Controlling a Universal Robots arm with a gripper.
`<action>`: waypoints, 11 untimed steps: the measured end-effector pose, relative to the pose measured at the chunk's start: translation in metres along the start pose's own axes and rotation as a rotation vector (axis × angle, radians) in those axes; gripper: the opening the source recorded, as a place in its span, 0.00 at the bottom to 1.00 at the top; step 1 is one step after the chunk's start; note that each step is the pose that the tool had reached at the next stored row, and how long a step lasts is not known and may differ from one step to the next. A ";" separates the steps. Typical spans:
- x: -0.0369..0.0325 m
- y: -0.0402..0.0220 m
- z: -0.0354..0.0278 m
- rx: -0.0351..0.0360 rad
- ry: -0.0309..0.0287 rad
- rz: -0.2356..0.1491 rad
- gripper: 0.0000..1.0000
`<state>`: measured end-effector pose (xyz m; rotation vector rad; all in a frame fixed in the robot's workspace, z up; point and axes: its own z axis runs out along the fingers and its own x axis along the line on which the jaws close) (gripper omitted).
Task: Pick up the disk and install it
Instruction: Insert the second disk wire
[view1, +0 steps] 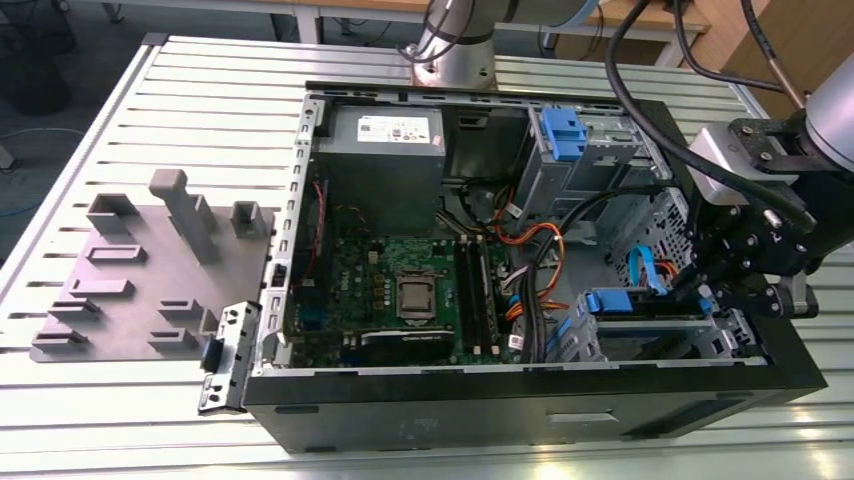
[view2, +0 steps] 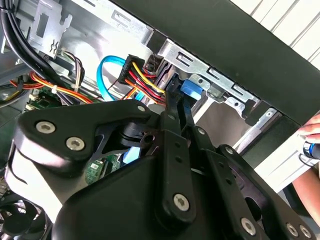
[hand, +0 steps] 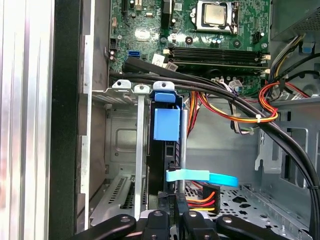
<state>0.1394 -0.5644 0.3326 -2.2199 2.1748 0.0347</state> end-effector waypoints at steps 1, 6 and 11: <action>0.0000 0.0000 0.0000 0.0000 0.0000 0.000 0.17; -0.0001 0.0005 -0.0031 0.0001 -0.0034 0.000 0.17; -0.0003 0.0069 -0.0036 0.0012 -0.0103 0.002 0.17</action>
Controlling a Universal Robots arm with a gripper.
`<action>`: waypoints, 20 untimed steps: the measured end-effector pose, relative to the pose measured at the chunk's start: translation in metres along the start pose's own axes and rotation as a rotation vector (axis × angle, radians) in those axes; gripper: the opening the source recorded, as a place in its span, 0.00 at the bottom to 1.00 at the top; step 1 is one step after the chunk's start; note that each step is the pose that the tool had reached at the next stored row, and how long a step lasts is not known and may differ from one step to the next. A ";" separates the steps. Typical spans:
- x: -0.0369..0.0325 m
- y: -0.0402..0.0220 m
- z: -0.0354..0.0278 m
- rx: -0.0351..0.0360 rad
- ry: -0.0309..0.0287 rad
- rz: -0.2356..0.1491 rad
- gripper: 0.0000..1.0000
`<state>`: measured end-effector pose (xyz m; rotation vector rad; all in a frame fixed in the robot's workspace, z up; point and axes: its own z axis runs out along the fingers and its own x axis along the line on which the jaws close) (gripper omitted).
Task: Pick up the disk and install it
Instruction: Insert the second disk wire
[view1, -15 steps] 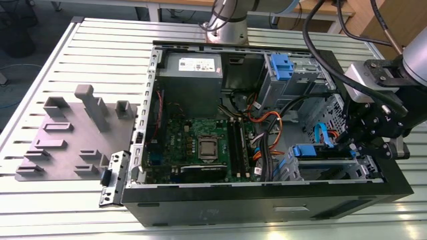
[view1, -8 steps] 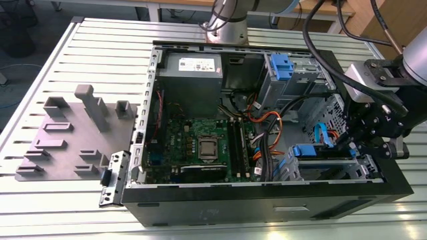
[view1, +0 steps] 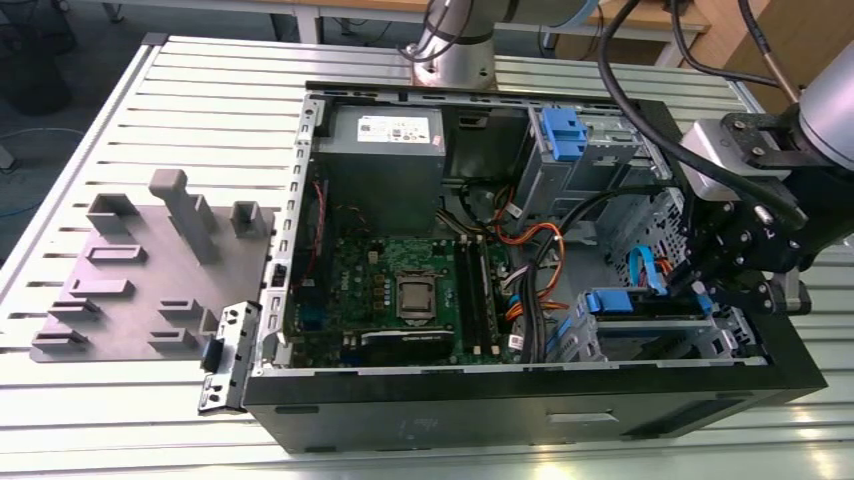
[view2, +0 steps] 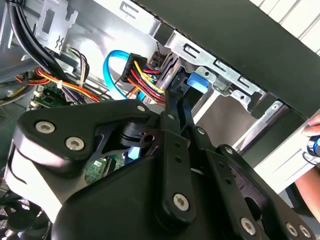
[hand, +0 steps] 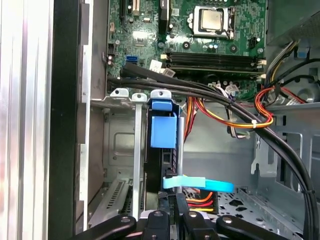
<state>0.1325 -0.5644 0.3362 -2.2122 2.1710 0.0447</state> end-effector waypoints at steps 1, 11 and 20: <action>0.0000 0.0000 0.0000 0.0000 -0.0001 0.000 0.17; 0.0000 0.0013 0.0014 0.0003 -0.0004 0.006 0.17; 0.0002 0.0013 0.0050 0.0011 -0.0006 0.022 0.17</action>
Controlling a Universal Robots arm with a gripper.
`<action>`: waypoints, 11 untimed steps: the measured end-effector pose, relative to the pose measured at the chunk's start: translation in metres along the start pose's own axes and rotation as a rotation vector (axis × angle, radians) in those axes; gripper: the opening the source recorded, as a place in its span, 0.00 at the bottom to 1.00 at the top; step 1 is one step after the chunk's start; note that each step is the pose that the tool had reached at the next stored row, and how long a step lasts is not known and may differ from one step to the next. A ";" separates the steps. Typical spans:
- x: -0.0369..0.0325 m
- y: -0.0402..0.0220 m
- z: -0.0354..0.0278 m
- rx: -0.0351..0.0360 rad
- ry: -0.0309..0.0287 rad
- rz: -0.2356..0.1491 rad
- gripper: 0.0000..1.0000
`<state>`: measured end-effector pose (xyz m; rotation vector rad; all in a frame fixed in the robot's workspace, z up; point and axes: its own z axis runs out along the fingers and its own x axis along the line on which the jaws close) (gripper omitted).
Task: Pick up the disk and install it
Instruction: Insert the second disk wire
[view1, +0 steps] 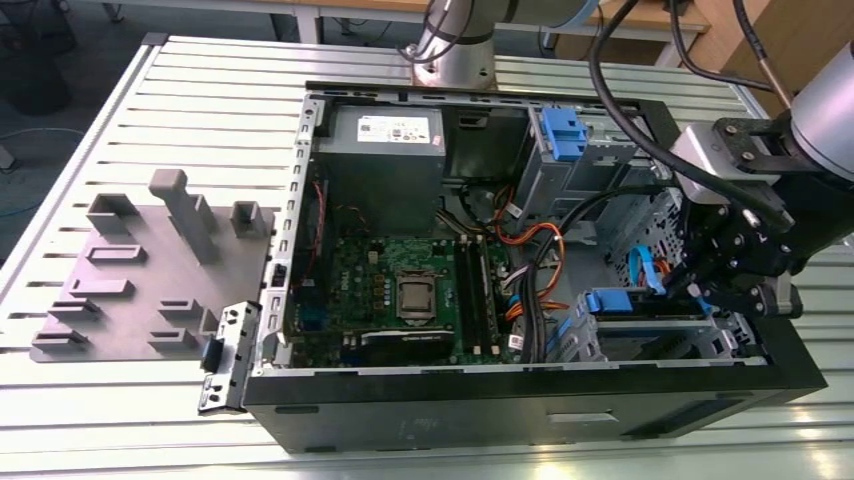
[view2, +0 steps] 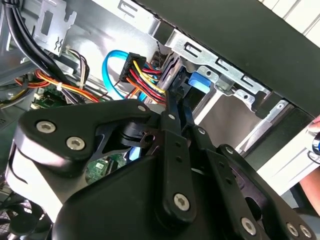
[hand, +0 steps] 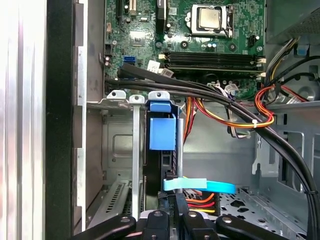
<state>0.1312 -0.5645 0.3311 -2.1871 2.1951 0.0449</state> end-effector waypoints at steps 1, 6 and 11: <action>0.0000 0.0000 0.0006 0.0002 0.0002 0.004 0.17; 0.0000 0.0000 0.0011 0.0003 0.0003 0.006 0.17; 0.0003 0.0000 0.0051 0.0003 0.0017 0.006 0.17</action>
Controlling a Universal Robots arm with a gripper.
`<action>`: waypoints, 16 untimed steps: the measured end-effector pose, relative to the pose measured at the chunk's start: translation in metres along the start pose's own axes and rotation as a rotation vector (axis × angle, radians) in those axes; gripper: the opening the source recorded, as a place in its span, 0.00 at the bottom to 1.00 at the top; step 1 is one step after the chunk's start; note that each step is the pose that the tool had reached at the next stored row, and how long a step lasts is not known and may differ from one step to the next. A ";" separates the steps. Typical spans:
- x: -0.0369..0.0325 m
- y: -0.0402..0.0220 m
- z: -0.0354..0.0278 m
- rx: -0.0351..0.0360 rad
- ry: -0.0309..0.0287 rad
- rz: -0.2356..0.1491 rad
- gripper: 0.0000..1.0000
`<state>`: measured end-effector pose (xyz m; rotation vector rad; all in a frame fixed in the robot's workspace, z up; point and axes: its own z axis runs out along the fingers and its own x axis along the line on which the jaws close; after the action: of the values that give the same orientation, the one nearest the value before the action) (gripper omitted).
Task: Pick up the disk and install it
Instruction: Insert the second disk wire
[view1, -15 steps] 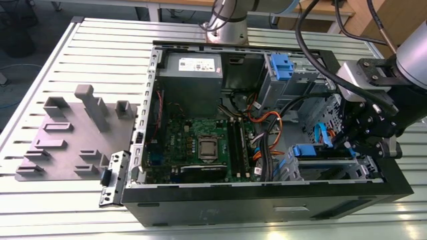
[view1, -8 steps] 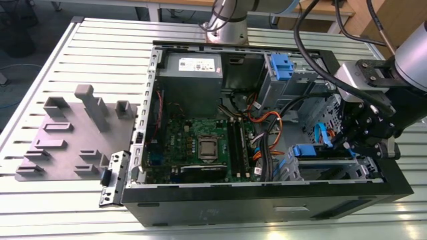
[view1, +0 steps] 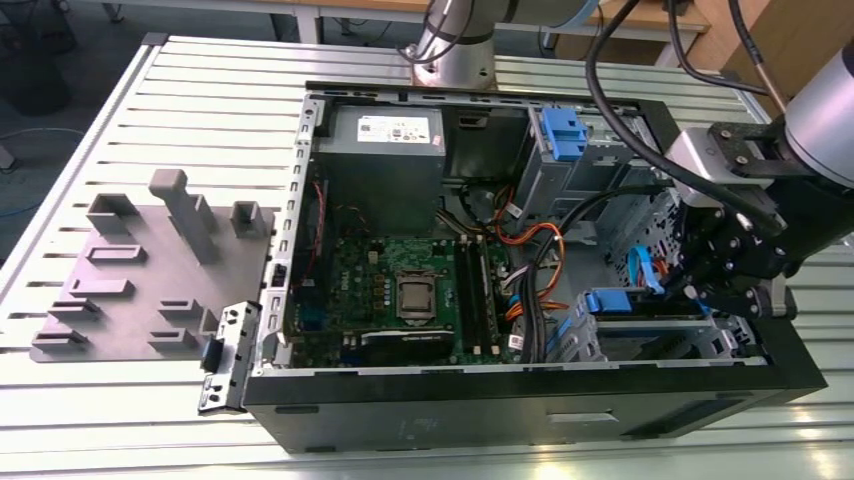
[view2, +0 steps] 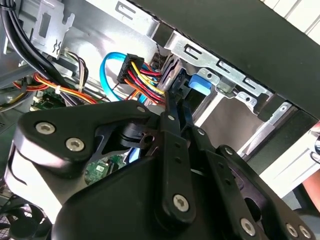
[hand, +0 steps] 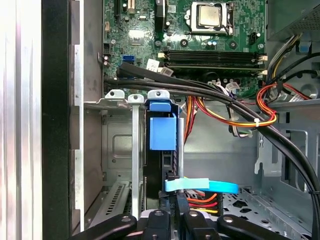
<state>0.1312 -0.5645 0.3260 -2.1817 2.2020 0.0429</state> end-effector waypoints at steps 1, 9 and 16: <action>0.0000 0.0000 0.0003 0.0000 -0.0006 0.000 0.17; 0.0000 0.0000 0.0003 0.0000 -0.0013 0.000 0.24; -0.0014 -0.0002 -0.0273 -0.0001 -0.0017 0.000 0.24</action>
<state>0.1312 -0.5644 0.3534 -2.1808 2.2012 0.0448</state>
